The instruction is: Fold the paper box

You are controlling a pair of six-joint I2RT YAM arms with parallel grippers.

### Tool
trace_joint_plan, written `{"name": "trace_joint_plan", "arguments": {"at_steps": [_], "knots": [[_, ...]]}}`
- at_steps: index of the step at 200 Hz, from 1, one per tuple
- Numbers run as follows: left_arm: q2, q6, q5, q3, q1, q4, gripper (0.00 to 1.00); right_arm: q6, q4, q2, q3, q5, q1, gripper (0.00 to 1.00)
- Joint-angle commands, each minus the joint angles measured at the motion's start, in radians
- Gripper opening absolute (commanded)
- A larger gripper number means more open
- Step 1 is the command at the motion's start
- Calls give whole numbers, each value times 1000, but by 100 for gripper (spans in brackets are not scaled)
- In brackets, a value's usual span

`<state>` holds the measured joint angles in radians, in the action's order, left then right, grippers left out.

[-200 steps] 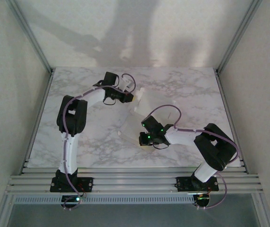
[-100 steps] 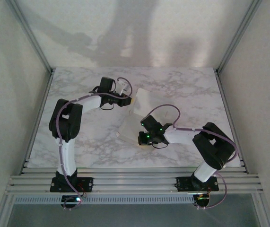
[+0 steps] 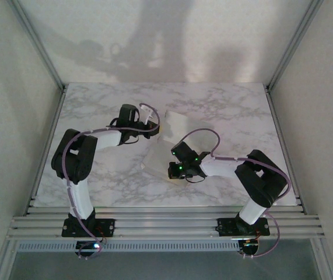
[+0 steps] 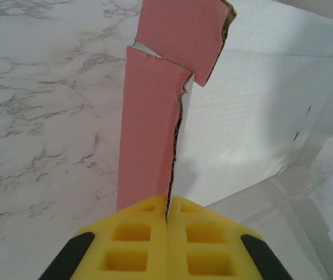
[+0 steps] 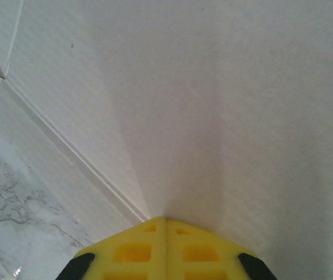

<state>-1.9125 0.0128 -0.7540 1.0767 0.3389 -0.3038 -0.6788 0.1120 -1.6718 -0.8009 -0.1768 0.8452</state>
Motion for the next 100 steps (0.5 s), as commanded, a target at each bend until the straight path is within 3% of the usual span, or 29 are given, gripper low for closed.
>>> {"name": "trace_joint_plan", "arguments": {"at_steps": [1,40,100], "knots": [[36,14,4,-57,21,22,1,-19,75,-70,28,50,16,5],[78,23,40,-140,21,-35,1,-28,78,-64,29,59,20,5],[133,88,60,-299,23,-260,1,-41,70,-69,29,63,22,4]]}}
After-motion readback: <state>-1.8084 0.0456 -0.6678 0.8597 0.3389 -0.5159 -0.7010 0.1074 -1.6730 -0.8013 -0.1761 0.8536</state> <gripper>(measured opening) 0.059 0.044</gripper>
